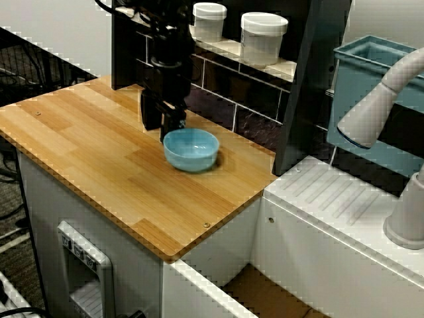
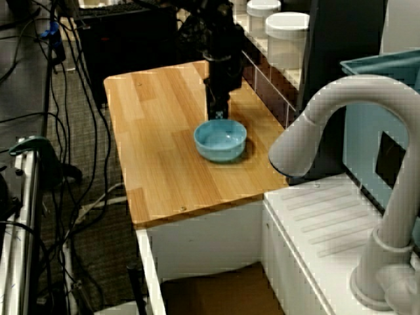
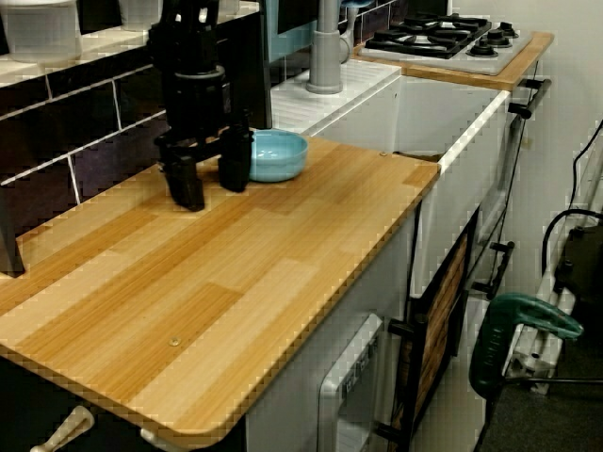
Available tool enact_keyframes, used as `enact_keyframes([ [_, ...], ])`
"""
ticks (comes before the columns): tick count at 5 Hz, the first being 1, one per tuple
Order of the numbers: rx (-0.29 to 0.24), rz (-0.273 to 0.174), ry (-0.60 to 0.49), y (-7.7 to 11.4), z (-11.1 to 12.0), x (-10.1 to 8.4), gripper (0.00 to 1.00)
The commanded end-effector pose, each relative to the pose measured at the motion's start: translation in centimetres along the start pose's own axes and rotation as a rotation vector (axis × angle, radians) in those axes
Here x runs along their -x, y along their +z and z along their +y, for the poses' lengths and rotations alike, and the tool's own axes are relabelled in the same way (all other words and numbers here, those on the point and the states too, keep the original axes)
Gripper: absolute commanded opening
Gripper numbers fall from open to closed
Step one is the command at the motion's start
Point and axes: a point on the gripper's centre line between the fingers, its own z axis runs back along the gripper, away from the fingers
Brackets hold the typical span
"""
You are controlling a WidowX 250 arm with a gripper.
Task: Push into sink
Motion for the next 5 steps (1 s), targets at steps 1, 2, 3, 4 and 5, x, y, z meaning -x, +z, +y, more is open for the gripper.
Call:
enact_keyframes([
  [1,0.074,-0.037,-0.134,3.9,-9.1,-1.1,1.00],
  [2,0.099,-0.042,-0.175,4.1,-13.9,-1.7,1.00],
  [3,0.105,-0.026,-0.211,3.7,-17.1,-2.3,1.00],
  [4,0.084,-0.010,-0.257,3.1,-19.6,-2.4,1.00],
  [5,0.084,-0.010,-0.257,3.1,-19.6,-2.4,1.00],
])
